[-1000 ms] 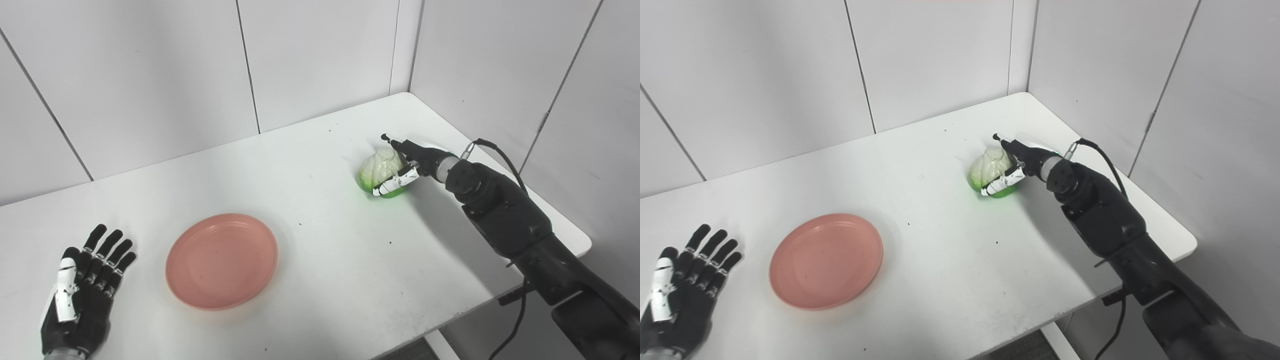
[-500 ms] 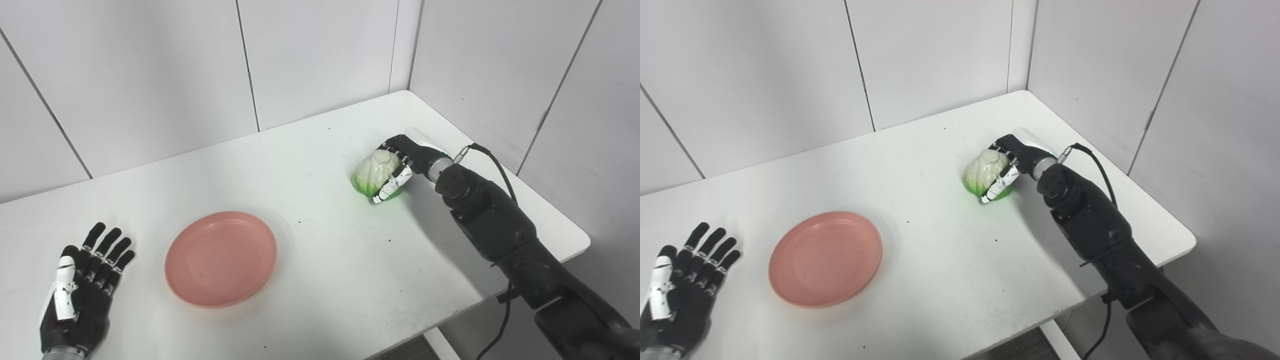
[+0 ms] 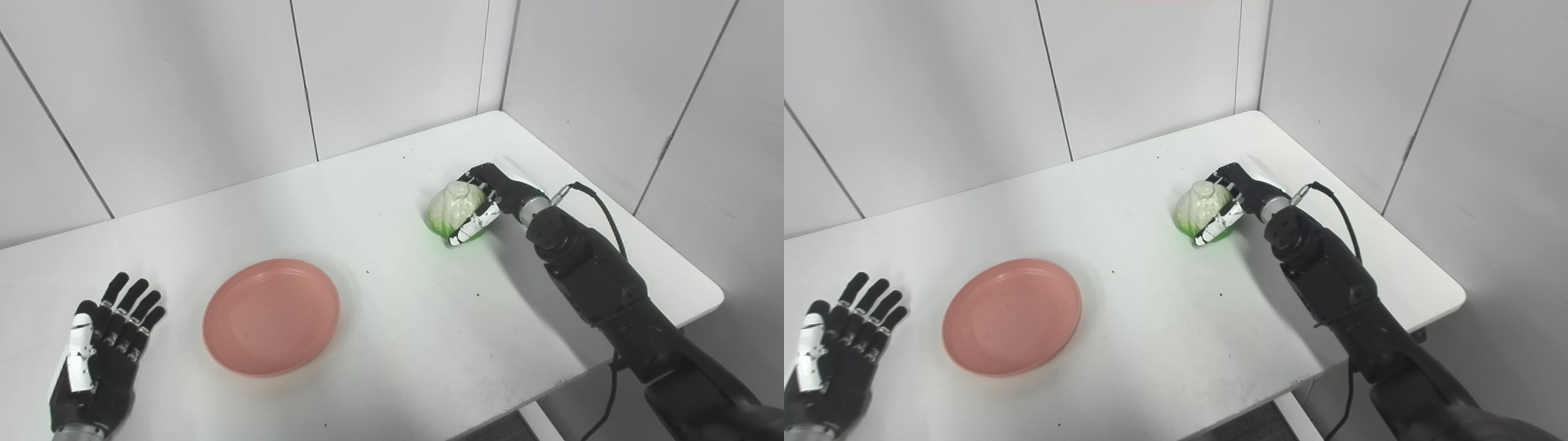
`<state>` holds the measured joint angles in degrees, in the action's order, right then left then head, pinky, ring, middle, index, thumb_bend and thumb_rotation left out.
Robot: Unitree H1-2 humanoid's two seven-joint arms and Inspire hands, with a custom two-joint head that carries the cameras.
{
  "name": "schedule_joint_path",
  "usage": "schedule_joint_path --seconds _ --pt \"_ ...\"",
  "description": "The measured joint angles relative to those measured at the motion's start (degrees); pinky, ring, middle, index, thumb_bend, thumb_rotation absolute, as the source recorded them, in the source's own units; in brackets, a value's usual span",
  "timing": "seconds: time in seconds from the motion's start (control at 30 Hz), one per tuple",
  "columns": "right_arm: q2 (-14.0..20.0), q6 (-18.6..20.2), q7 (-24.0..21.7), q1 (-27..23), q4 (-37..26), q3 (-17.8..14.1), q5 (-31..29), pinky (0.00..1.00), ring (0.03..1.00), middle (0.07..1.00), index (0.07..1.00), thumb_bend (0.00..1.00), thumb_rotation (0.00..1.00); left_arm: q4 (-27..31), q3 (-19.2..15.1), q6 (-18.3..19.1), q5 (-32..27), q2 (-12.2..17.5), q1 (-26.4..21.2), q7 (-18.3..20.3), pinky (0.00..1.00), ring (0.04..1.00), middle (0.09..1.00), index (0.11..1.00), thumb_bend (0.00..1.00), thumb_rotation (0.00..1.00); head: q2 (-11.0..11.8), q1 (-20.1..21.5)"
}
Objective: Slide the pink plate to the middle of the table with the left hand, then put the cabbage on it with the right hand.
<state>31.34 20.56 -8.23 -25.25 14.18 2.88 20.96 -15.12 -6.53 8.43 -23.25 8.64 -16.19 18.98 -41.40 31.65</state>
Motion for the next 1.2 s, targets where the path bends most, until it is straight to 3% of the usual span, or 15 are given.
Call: schedule_joint_path --seconds 0.13,0.2,0.33,0.5,0.73,0.83,0.93,0.97,1.2 --pt "-0.2 0.0 0.0 0.6 -0.4 -1.0 -1.0 0.37 0.434 0.491 0.485 0.52 0.13 0.0 0.2 0.0 0.2 -0.2 0.0 -0.2 0.90 0.884 0.903 0.909 0.48 1.00 0.1 -1.6" --pt "-0.1 0.0 0.0 0.9 -1.5 -1.1 -1.2 0.37 0.434 0.473 0.501 0.53 0.03 0.0 0.2 0.0 0.2 -0.6 0.0 -0.6 0.90 0.885 0.904 0.908 0.48 1.00 0.2 -2.2" --pt "-0.1 0.0 -0.5 1.4 -6.4 -1.8 -2.4 0.36 0.427 0.467 0.506 0.53 0.00 -3.3 1.2 -3.2 2.0 -2.3 -1.7 -1.3 0.90 0.887 0.910 0.917 0.50 1.00 0.4 -3.8" --pt "-0.1 0.4 -2.5 1.2 -13.1 -1.8 -2.9 0.34 0.419 0.467 0.502 0.53 0.00 0.8 2.4 -1.6 2.8 -3.9 -0.1 -3.3 0.90 0.892 0.911 0.913 0.45 1.00 0.5 -7.9" --pt "-0.9 0.6 -6.0 -1.0 -18.3 1.3 -2.7 0.35 0.418 0.458 0.515 0.53 0.00 5.0 4.1 1.3 5.4 -6.6 1.3 -7.6 0.90 0.900 0.914 0.916 0.45 1.00 0.2 -15.7" --pt "-2.4 0.6 -8.0 -2.7 -19.4 2.5 -3.4 0.36 0.423 0.462 0.507 0.53 0.00 6.2 5.3 2.2 7.5 -8.5 1.4 -9.8 0.89 0.893 0.905 0.911 0.43 1.00 -0.4 -22.8" --pt "-4.3 0.6 -9.5 -4.3 -19.9 4.2 -4.0 0.36 0.421 0.461 0.508 0.53 0.00 7.1 6.3 2.7 9.0 -10.5 1.7 -11.5 0.89 0.893 0.904 0.910 0.42 1.00 -0.7 -25.1" --pt "-5.0 0.6 -10.0 -4.7 -20.1 4.8 -4.0 0.36 0.421 0.462 0.509 0.53 0.00 7.3 6.6 3.1 9.4 -11.2 1.7 -11.8 0.89 0.893 0.905 0.910 0.43 1.00 -1.1 -27.7" --pt "-9.9 -0.1 -11.5 -7.0 -20.1 9.0 -4.6 0.35 0.413 0.464 0.508 0.53 0.00 7.6 8.4 3.7 12.7 -13.8 1.5 -14.5 0.89 0.888 0.902 0.904 0.43 1.00 -2.0 -32.3"
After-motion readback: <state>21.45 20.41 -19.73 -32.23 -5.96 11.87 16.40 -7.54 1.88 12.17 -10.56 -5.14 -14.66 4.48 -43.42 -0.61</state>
